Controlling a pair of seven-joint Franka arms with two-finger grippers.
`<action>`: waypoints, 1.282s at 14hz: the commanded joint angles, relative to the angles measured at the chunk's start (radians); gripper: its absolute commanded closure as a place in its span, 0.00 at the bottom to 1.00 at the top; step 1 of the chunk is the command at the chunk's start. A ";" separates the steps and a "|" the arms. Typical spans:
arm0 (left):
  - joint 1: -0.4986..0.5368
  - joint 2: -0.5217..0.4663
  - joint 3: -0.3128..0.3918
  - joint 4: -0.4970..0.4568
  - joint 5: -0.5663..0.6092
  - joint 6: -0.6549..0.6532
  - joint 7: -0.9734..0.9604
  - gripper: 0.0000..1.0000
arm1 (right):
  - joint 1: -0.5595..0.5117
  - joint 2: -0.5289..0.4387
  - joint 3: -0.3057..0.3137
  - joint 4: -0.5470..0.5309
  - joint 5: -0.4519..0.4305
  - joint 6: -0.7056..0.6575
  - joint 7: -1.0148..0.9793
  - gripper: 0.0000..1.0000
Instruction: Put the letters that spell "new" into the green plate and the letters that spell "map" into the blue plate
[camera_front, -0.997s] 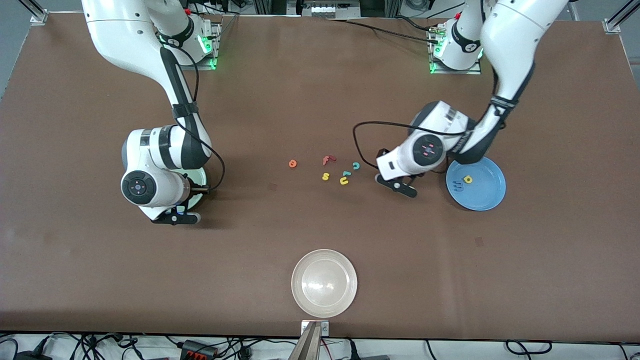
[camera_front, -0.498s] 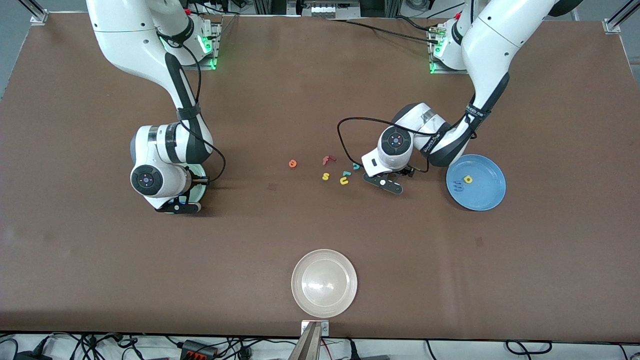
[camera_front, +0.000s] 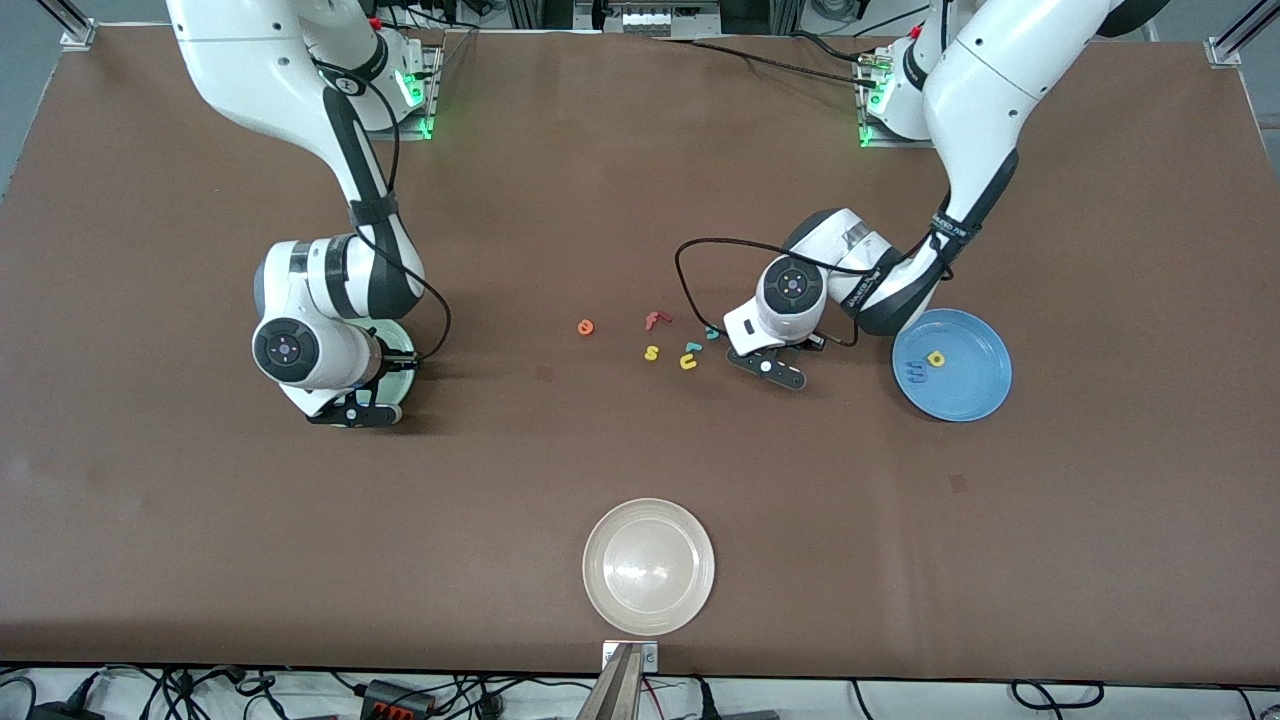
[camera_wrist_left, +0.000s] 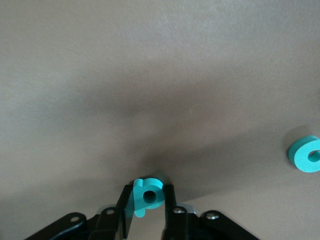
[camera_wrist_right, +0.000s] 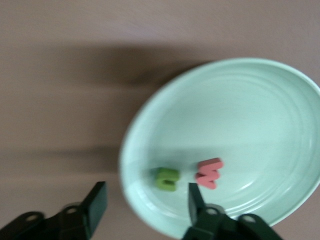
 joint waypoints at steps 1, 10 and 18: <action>0.036 -0.014 -0.002 0.007 0.029 -0.015 -0.002 0.95 | 0.119 -0.027 -0.001 -0.012 0.083 0.030 0.051 0.00; 0.327 -0.113 -0.003 0.096 0.029 -0.304 0.501 0.92 | 0.385 0.070 -0.001 0.001 0.134 0.224 0.404 0.09; 0.418 -0.118 -0.008 0.100 0.023 -0.305 0.546 0.00 | 0.461 0.144 -0.001 0.045 0.286 0.241 0.465 0.31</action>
